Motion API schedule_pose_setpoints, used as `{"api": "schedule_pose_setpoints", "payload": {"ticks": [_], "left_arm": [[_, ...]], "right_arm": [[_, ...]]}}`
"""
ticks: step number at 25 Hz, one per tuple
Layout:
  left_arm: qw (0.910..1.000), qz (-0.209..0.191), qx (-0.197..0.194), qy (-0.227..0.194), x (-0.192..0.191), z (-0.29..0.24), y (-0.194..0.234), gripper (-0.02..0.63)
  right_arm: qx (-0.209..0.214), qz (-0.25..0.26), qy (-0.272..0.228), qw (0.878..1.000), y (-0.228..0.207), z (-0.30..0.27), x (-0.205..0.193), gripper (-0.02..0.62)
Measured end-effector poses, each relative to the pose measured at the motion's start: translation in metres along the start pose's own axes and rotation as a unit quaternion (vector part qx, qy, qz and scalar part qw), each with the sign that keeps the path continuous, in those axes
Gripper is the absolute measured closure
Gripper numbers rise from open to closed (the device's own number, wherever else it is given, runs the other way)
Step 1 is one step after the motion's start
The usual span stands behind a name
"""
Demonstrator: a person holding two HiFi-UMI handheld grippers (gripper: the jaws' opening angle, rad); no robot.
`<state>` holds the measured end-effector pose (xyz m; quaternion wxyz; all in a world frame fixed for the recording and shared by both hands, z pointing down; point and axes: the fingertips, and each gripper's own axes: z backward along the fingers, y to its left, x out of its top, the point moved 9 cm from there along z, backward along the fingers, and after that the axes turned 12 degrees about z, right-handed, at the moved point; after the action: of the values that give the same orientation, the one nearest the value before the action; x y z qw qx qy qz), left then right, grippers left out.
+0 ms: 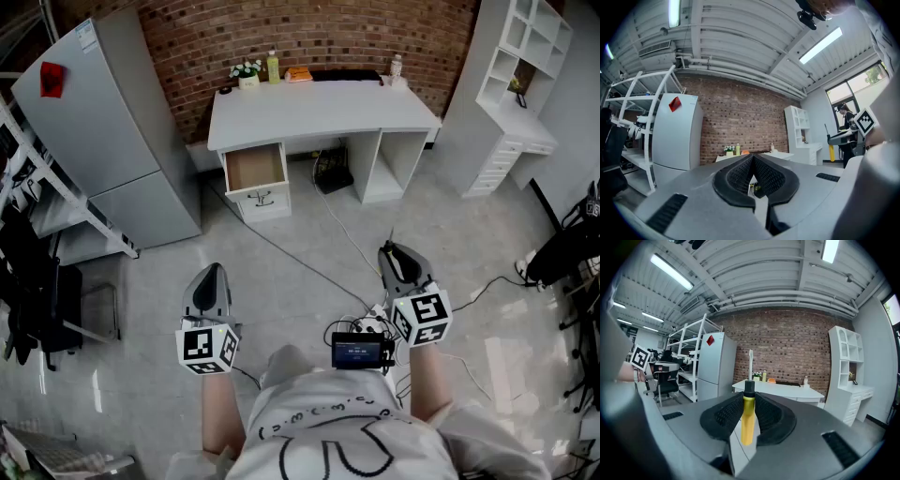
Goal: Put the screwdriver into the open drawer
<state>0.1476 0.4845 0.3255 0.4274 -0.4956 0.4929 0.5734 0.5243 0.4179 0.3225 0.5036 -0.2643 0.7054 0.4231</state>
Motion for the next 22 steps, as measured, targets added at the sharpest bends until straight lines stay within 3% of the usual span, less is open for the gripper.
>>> {"api": "schedule_pose_setpoints", "payload": {"ticks": [9,22], "left_arm": [[1.0000,0.004,0.006,0.002,-0.005,-0.009,0.009,0.598],[0.9997,0.002,-0.013,0.018,-0.003,-0.072,0.031,0.598]], "right_arm": [[0.000,0.001,0.006,1.000,0.000,-0.016,-0.003,0.522],[-0.002,-0.006,0.018,1.000,-0.014,-0.067,-0.005,0.521]]}}
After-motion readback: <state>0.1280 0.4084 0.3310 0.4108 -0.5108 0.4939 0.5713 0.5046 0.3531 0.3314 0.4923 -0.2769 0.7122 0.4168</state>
